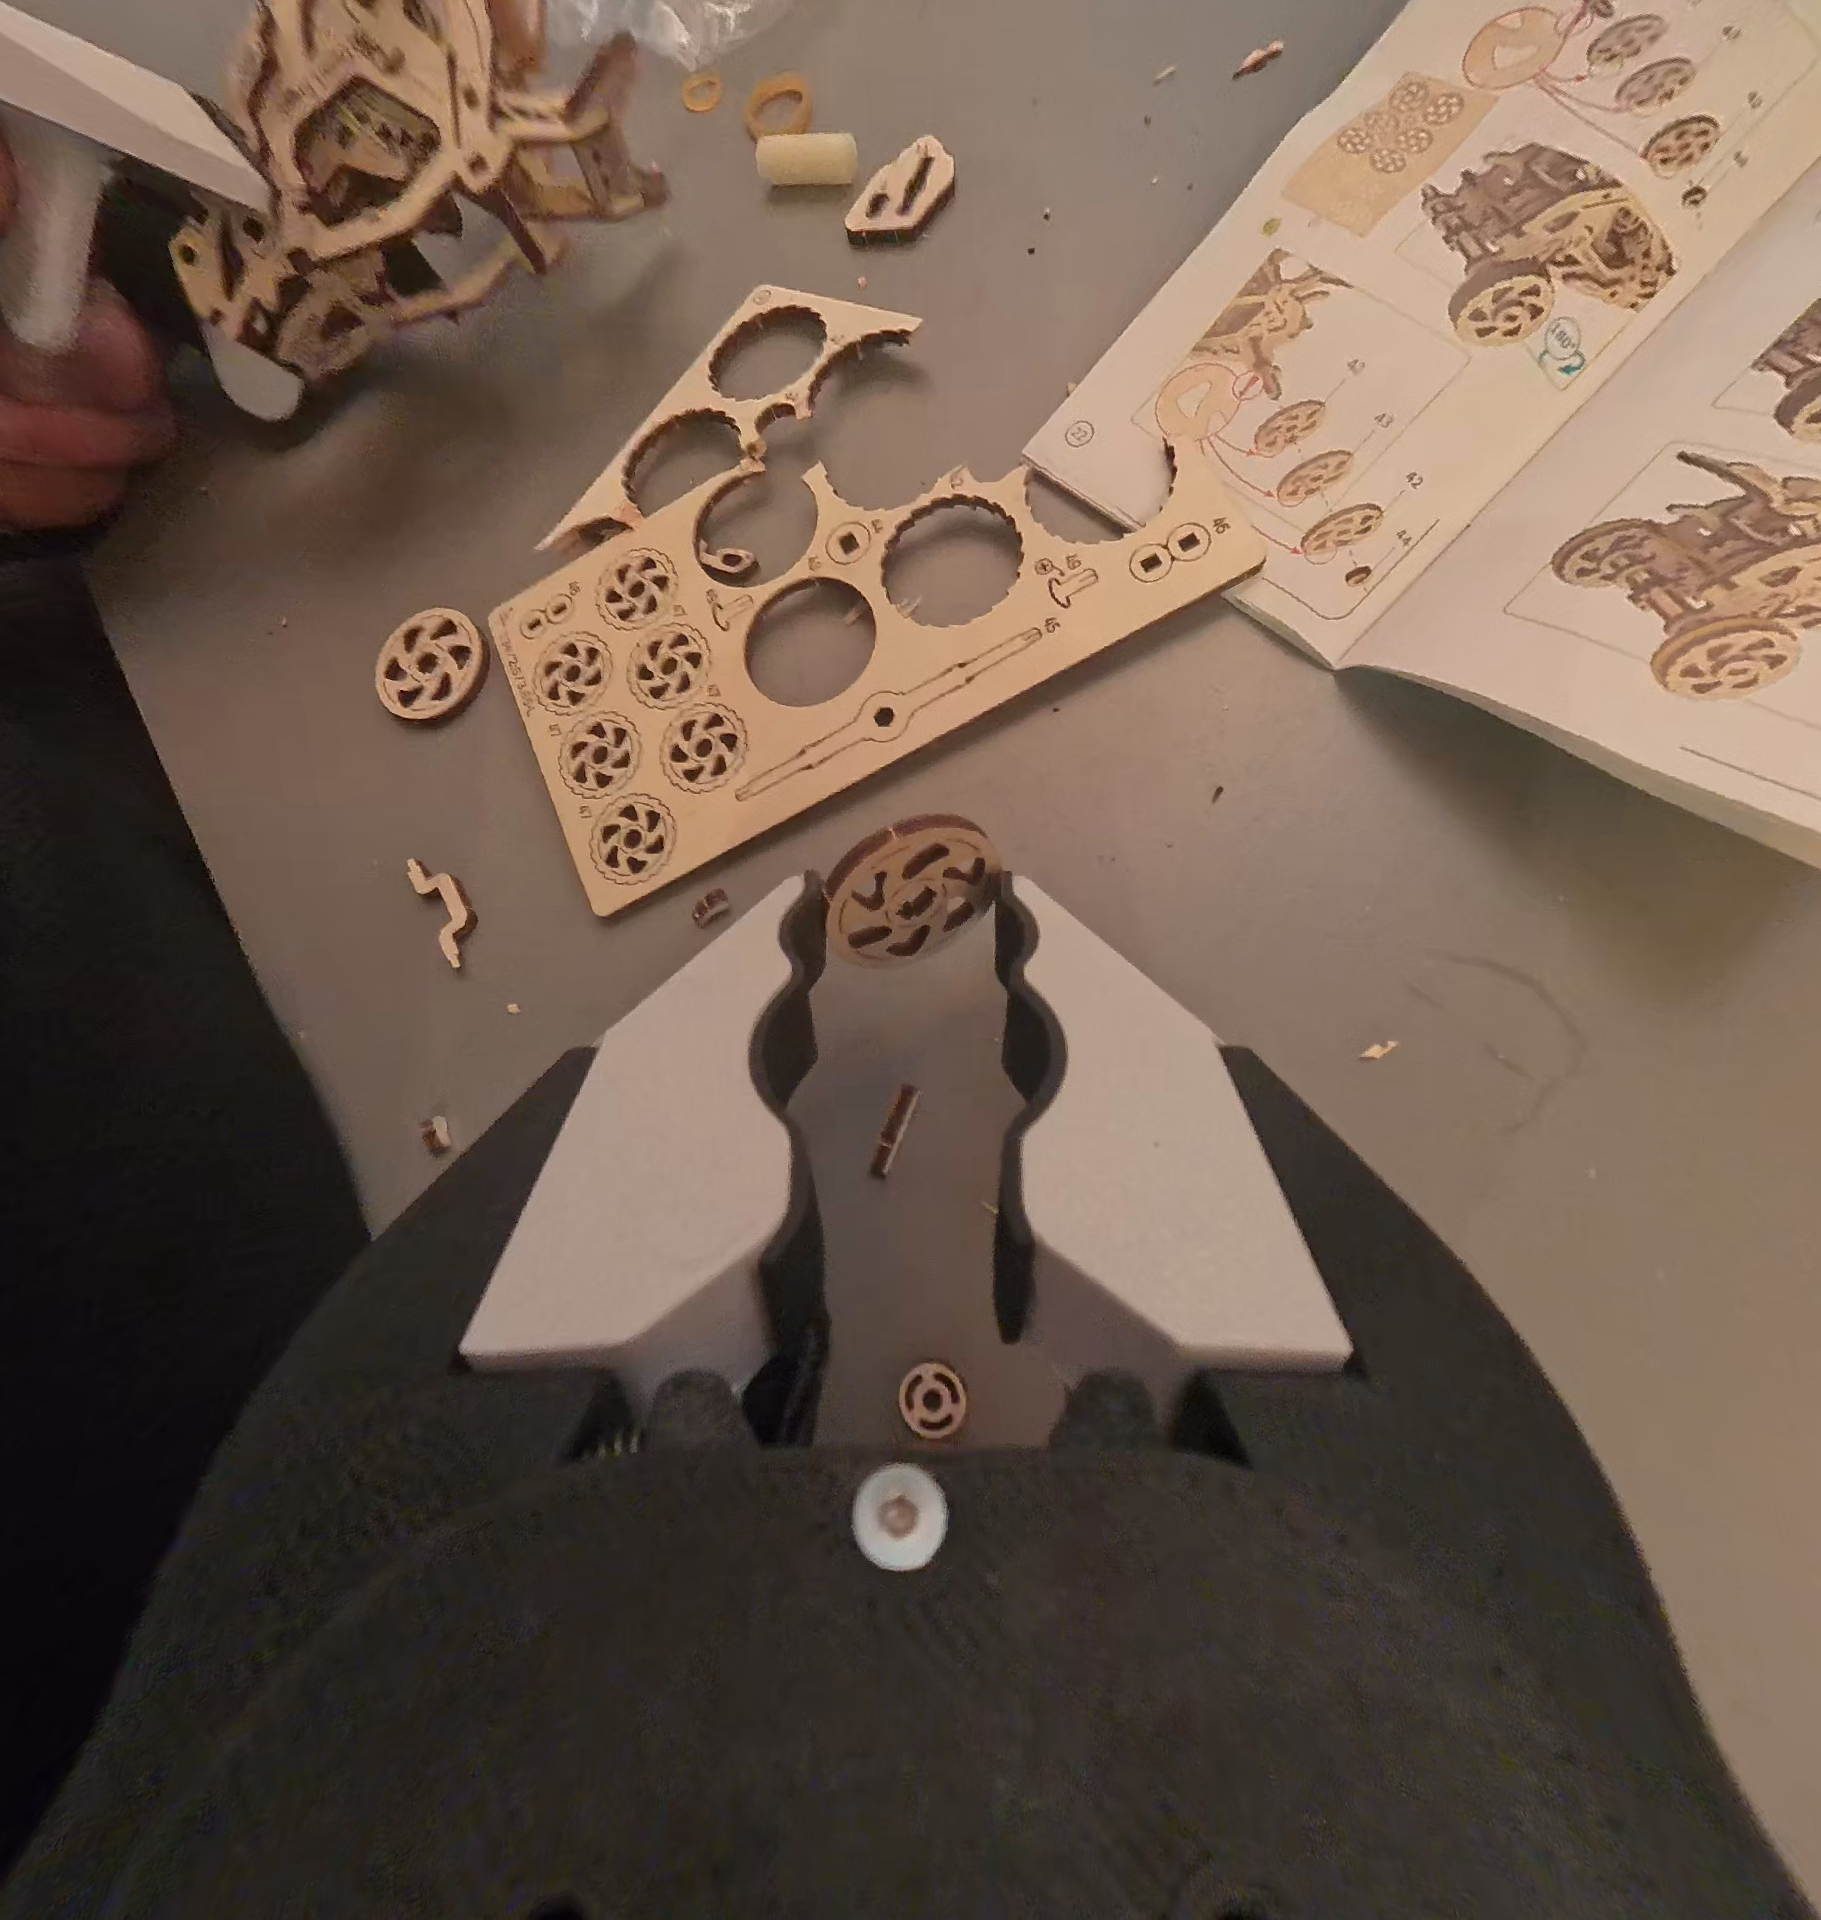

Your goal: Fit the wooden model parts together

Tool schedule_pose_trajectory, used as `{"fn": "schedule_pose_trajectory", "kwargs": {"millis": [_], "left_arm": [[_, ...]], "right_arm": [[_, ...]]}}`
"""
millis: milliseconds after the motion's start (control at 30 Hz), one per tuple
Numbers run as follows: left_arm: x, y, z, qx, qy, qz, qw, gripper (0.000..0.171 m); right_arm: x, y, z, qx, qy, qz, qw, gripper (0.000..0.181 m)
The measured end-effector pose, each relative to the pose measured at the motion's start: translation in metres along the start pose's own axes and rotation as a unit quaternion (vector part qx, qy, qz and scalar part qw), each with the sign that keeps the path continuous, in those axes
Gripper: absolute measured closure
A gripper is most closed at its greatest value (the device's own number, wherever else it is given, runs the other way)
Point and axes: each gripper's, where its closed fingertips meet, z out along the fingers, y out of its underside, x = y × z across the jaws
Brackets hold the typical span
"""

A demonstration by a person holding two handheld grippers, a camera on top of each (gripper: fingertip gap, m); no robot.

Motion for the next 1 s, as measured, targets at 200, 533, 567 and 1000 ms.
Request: {"fn": "schedule_pose_trajectory", "kwargs": {"millis": [200, 533, 567, 1000], "left_arm": [[0.003, -0.005, 0.010, 0.007, -0.056, 0.115, 0.992, 0.123], [0.009, -0.001, 0.021, -0.040, -0.167, 0.355, 0.919, 0.123], [0.011, -0.001, 0.021, -0.044, -0.171, 0.370, 0.912, 0.123], [0.026, -0.010, 0.017, -0.168, -0.288, 0.681, 0.652, 0.123]], "right_arm": [[0.007, 0.011, 0.005, -0.038, 0.022, 0.002, 0.999, 0.150], [0.018, -0.006, -0.010, -0.023, 0.083, -0.032, 0.996, 0.130], [0.011, -0.017, -0.012, 0.000, 0.073, -0.040, 0.996, 0.130], [-0.095, -0.142, -0.023, 0.142, -0.199, -0.049, 0.969, 0.126]]}}
